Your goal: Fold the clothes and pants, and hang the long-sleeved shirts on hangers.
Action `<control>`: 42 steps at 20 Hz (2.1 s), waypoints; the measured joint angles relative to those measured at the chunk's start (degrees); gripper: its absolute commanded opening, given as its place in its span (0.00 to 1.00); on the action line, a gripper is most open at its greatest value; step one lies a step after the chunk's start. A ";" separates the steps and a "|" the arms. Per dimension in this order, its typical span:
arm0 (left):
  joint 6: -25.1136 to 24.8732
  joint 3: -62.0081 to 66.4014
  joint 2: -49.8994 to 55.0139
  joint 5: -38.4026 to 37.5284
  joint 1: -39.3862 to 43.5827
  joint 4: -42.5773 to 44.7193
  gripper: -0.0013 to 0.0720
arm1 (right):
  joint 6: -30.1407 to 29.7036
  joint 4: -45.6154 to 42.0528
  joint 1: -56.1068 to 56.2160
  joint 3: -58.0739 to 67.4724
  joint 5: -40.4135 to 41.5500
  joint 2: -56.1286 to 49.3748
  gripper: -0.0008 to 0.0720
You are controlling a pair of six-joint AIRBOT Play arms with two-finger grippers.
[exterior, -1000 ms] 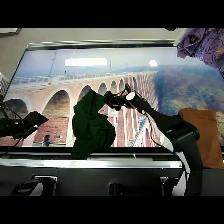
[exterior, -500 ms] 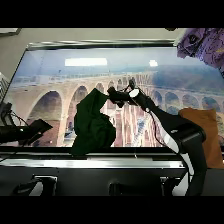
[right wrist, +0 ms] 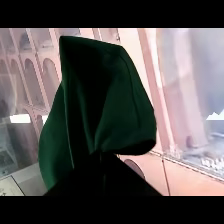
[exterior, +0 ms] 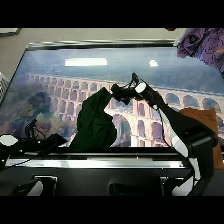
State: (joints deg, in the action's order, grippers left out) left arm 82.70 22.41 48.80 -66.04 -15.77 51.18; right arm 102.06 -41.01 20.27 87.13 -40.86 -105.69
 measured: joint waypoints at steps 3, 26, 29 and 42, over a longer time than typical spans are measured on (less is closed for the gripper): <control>-3.32 -0.87 4.15 2.91 -0.02 -4.04 0.92 | 0.00 -0.57 -0.02 0.00 -0.90 0.26 0.05; -5.14 21.88 13.66 5.49 4.37 -4.81 0.03 | 1.16 -21.81 -2.01 0.24 -0.81 14.78 0.05; -0.87 42.14 12.87 3.32 0.11 1.66 0.04 | 2.14 -31.85 -4.70 2.01 -0.31 23.54 0.05; 14.16 86.40 -2.62 -5.95 -14.53 30.82 0.04 | 3.74 -53.79 -9.46 5.81 -10.43 64.04 0.05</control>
State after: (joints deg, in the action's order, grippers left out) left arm 96.86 108.81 46.17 -71.99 -30.30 82.00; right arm 105.80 -94.80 10.81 92.95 -51.29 -41.65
